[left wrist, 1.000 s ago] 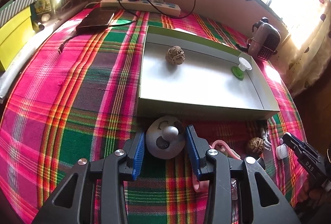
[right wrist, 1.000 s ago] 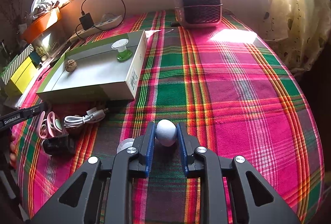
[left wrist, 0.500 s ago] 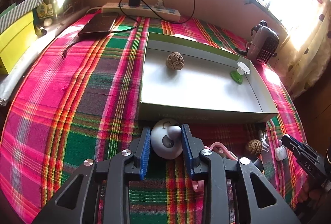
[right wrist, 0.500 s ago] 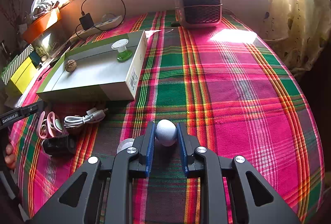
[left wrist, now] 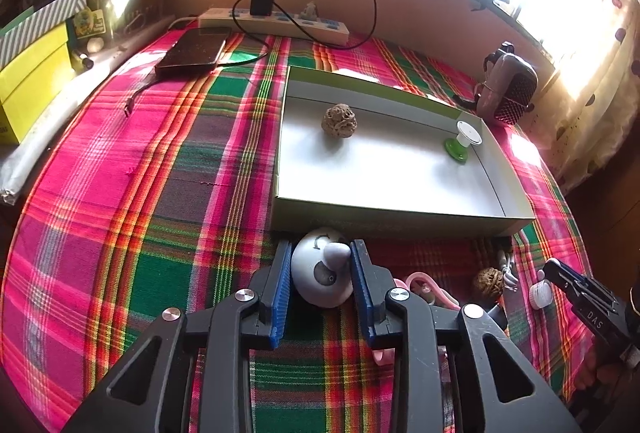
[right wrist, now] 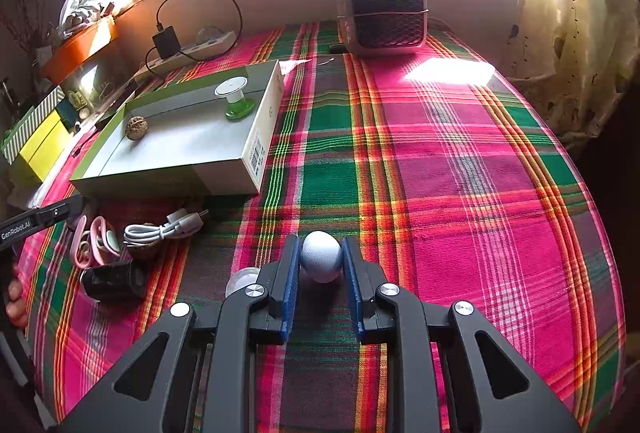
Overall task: Organize objects
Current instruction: 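Carry the round toy in the left tool and white ball in the right tool into the box, then open the right tool to release the white ball while the left tool releases the round toy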
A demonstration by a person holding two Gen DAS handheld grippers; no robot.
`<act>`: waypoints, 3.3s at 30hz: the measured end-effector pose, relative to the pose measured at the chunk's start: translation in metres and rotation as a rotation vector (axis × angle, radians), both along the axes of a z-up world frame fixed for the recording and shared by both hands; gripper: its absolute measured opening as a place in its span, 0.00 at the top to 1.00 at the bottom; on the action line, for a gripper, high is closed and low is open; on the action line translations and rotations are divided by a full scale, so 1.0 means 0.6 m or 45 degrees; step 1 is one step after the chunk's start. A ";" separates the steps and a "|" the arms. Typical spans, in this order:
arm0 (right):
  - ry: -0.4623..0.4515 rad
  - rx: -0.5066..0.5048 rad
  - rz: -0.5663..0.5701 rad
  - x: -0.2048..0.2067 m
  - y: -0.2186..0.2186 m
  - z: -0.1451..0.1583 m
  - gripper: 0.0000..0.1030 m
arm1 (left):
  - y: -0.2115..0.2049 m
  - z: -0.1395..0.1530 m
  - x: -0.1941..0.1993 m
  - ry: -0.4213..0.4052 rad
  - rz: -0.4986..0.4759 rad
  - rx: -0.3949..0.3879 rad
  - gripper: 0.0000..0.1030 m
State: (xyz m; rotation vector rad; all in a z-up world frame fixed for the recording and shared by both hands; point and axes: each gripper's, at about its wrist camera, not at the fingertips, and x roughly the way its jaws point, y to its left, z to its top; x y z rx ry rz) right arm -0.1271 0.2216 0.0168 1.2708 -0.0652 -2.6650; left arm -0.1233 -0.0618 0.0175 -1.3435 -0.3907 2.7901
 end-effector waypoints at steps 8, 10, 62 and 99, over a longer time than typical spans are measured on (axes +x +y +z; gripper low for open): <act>0.053 -0.006 -0.003 0.005 0.003 0.025 0.78 | 0.002 0.024 0.007 0.043 -0.010 -0.012 0.74; 0.071 -0.012 0.007 0.007 0.001 0.034 0.78 | 0.003 0.030 0.007 0.051 -0.014 -0.015 0.74; -0.098 -0.038 0.392 -0.277 -0.244 0.010 0.78 | 0.019 0.001 -0.168 0.001 -0.094 -0.065 0.74; -0.105 -0.022 0.348 -0.281 -0.244 0.001 0.70 | 0.020 -0.001 -0.170 0.005 -0.093 -0.063 0.73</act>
